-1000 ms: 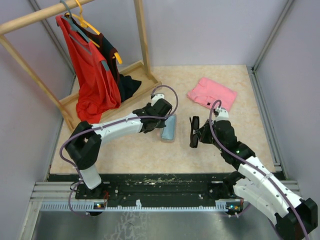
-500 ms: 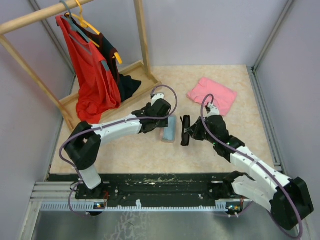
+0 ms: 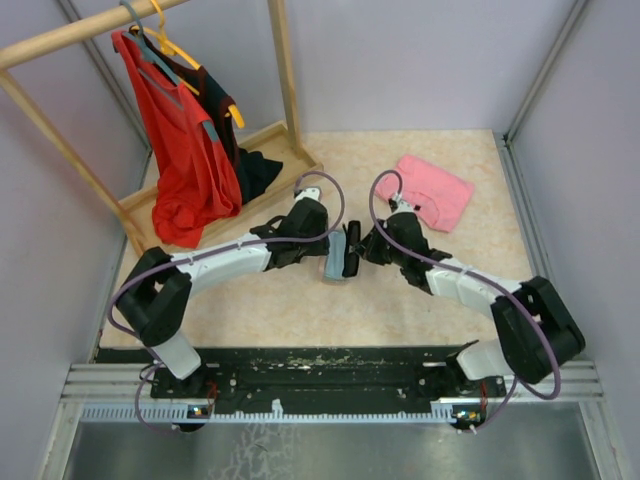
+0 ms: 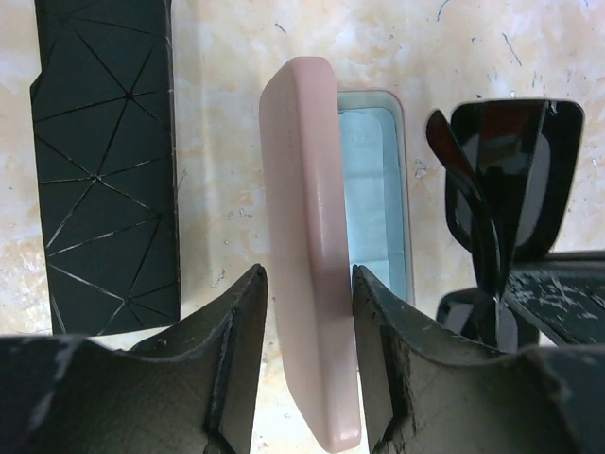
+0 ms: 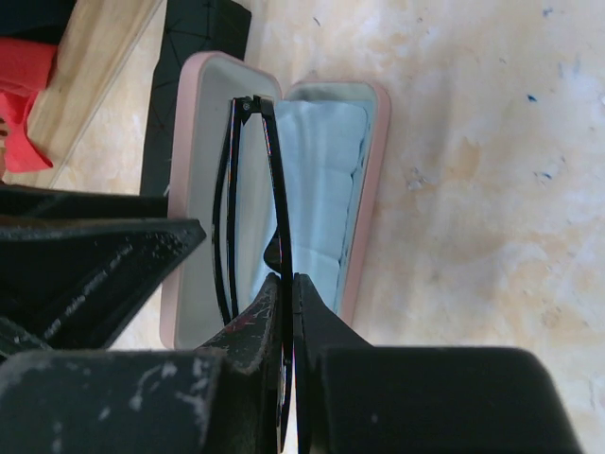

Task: Organize the sunglasses
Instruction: Place the sunglasses in the sunglasses case.

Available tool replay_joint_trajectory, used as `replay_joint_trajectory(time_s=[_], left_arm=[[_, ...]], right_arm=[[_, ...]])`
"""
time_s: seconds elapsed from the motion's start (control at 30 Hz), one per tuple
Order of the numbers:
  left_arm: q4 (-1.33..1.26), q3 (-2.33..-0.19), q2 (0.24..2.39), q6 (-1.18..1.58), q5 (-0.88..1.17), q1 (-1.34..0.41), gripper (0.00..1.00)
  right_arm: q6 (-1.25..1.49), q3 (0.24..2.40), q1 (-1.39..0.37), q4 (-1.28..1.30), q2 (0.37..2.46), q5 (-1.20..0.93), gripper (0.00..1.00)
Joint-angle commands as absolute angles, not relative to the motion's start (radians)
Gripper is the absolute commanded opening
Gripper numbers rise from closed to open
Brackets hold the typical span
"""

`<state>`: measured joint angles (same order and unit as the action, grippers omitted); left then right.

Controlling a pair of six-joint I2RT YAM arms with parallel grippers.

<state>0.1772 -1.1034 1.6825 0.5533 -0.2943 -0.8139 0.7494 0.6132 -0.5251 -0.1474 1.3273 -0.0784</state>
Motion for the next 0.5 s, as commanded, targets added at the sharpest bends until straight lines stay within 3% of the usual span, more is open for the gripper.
replay_joint_trajectory(time_s=[0.0, 0.47], left_arm=[[0.12, -1.084, 1.667, 0.526, -0.233, -0.8, 0.47], [0.1, -1.081, 1.681, 0.525, -0.195, -0.792, 0.46]], right_arm=[[0.78, 0.696, -0.518, -0.303, 1.408, -0.118, 0.0], [0.832, 0.733, -0.518, -0.377, 1.577, -0.158, 0.0]])
